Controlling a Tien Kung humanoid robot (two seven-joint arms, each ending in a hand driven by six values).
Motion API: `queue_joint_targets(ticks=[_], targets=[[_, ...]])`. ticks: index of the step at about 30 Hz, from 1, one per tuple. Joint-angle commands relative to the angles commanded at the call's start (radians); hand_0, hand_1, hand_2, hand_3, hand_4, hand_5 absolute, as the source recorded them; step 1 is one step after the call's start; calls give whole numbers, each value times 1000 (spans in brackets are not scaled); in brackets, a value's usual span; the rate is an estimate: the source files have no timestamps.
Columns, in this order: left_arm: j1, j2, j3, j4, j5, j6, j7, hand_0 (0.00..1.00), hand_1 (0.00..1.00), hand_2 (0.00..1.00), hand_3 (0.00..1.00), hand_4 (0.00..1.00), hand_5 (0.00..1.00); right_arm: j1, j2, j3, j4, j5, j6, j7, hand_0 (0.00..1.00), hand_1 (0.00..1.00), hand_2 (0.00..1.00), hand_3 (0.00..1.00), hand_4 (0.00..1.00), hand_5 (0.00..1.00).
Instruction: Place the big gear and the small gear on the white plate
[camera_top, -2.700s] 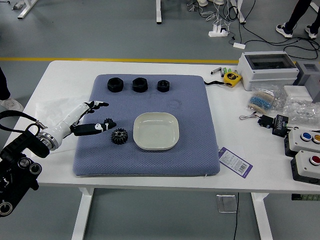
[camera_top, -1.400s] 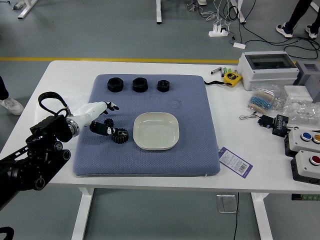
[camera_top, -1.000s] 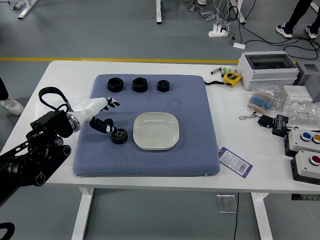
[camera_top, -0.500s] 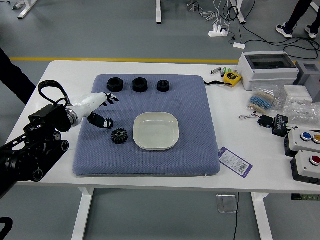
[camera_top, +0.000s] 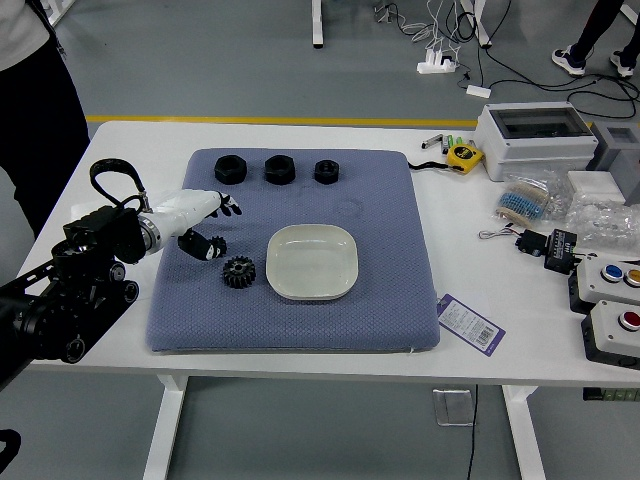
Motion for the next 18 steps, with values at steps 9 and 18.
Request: queue_joint_targets(ticks=[9,18], targets=[[-8,9,24,1,16,-12,-3,593,706,767,784,717,2,2,-1,0,0,-1,0,0,681,657,736,586,800,715],[-13,11,44,18,25,-22,-4,592,703,762,780,721,2,3,-1,1,0,-3,0,-1,681,657,736,586,799,716]])
